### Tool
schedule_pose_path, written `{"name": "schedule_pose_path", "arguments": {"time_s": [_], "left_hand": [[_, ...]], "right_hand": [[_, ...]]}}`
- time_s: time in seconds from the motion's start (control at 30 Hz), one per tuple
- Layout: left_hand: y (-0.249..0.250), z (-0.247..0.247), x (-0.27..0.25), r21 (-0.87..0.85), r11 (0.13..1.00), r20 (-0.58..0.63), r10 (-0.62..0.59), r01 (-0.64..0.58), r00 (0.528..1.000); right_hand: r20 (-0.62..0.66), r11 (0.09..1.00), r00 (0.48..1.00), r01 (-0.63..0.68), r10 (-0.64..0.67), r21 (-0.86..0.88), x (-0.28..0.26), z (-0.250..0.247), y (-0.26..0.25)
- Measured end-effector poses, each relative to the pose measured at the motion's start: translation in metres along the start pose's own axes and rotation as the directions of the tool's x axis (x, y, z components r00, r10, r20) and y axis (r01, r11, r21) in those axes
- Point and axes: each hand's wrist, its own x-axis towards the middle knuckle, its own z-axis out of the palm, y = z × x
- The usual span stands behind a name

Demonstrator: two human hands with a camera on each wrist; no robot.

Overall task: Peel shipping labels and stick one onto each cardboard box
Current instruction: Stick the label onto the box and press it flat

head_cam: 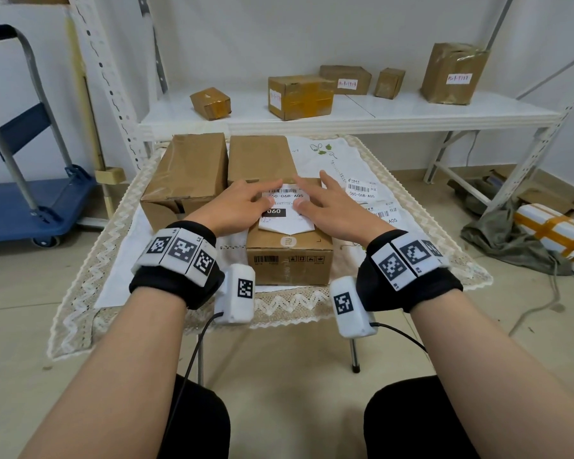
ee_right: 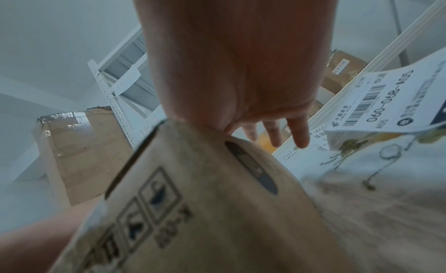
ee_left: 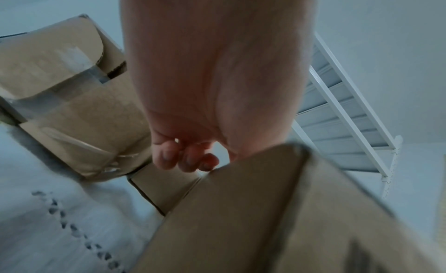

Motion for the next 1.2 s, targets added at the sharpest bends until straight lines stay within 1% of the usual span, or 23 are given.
{"name": "schedule_pose_path", "arguments": {"time_s": [0.03, 0.1, 0.2, 0.33, 0.43, 0.5, 0.63, 0.87, 1.03, 1.13, 1.2], "left_hand": [[0.002, 0.001, -0.001, 0.006, 0.999, -0.001, 0.036, -0.036, 0.999], [0.003, 0.001, -0.002, 0.024, 0.998, 0.006, 0.063, -0.063, 0.998], [0.002, 0.001, 0.001, 0.029, 0.999, -0.013, 0.026, -0.026, 1.0], [-0.002, -0.004, -0.002, 0.084, 0.996, -0.007, -0.035, 0.036, 0.999], [-0.001, -0.009, -0.011, 0.074, 0.997, -0.001, -0.017, 0.017, 1.0], [0.004, -0.011, -0.02, 0.062, 0.998, 0.001, -0.004, 0.004, 1.0], [0.017, -0.016, -0.034, 0.044, 0.998, 0.02, -0.043, 0.042, 0.999], [0.021, -0.018, -0.042, -0.018, 0.996, 0.145, -0.088, 0.092, 0.986], [0.022, -0.017, -0.041, -0.035, 0.992, 0.124, -0.117, 0.122, 0.985], [0.021, -0.018, -0.041, -0.062, 0.988, 0.146, -0.128, 0.139, 0.981], [0.019, -0.021, -0.04, -0.067, 0.985, 0.166, -0.149, 0.162, 0.975]], "right_hand": [[0.008, 1.0, 1.0, 0.017, -0.016, -0.004, 0.001, 0.001, -0.001], [0.019, 1.0, 1.0, 0.019, -0.019, -0.017, 0.003, 0.003, -0.003], [0.012, 1.0, 1.0, -0.003, 0.003, -0.021, 0.003, 0.001, -0.002], [-0.003, 0.999, 0.999, -0.037, 0.037, -0.015, -0.004, -0.005, -0.002], [-0.013, 0.998, 0.998, -0.065, 0.065, -0.011, -0.009, -0.009, -0.001], [0.003, 0.999, 0.999, -0.042, 0.042, 0.019, -0.014, -0.011, -0.002], [0.041, 0.997, 0.999, -0.02, 0.017, 0.076, -0.022, -0.014, -0.004], [0.103, 0.992, 0.995, -0.021, 0.008, 0.123, -0.028, -0.018, -0.004], [0.151, 0.991, 0.988, -0.024, 0.004, 0.13, -0.025, -0.019, 0.001], [0.179, 0.985, 0.984, -0.017, -0.015, 0.174, -0.023, -0.02, 0.003], [0.203, 0.982, 0.979, -0.034, -0.004, 0.185, -0.022, -0.021, 0.006]]}}
